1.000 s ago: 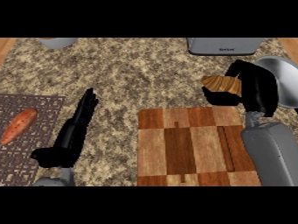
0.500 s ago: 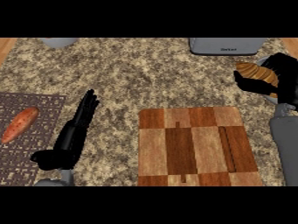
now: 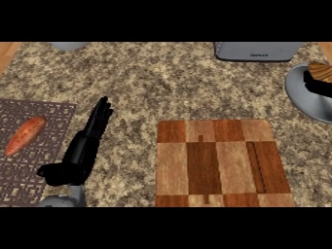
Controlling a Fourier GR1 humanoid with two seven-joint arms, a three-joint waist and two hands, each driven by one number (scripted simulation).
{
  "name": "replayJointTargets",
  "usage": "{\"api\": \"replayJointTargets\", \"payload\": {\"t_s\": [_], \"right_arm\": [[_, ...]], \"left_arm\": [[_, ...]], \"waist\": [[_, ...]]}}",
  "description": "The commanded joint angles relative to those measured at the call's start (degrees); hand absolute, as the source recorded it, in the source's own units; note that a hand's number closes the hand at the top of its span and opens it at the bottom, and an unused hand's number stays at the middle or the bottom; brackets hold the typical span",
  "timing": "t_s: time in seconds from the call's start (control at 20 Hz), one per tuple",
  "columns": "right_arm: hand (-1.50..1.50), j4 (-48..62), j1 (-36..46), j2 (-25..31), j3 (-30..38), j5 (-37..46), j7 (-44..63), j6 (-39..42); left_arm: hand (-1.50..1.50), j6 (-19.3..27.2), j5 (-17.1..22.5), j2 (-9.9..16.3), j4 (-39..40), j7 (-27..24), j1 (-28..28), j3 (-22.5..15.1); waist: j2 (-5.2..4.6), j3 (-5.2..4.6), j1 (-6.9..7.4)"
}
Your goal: Pick the croissant from the cutting board and place it in the pan
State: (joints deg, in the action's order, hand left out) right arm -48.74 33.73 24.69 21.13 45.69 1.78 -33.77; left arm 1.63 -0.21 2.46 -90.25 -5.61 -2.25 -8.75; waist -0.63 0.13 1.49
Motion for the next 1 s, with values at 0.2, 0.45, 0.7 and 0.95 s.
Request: {"api": "replayJointTargets", "payload": {"t_s": [0.2,0.45,0.7,0.95], "right_arm": [[1.50,20.1,6.1,6.6,9.6,-8.0,-16.9,-8.0],[1.50,26.5,9.7,10.9,12.3,-9.5,-20.7,-7.4],[-1.50,36.4,7.4,13.2,7.0,-4.5,-13.5,7.8],[-1.50,39.0,13.5,13.3,8.6,-7.2,-13.9,18.8]], "left_arm": [[0.00,0.2,-0.4,-0.9,0.8,0.8,-3.5,-0.1],[0.00,-2.7,0.7,0.6,1.4,-2.0,-0.1,-0.3],[0.00,-0.6,-0.2,-1.0,0.5,-0.8,-2.9,-0.6],[0.00,-1.4,0.3,-0.7,1.7,-0.8,-2.8,-0.2]], "waist": [[-0.68,0.18,1.07],[-1.25,0.25,2.68],[-2.23,0.27,3.58],[-1.81,0.35,4.07]]}}
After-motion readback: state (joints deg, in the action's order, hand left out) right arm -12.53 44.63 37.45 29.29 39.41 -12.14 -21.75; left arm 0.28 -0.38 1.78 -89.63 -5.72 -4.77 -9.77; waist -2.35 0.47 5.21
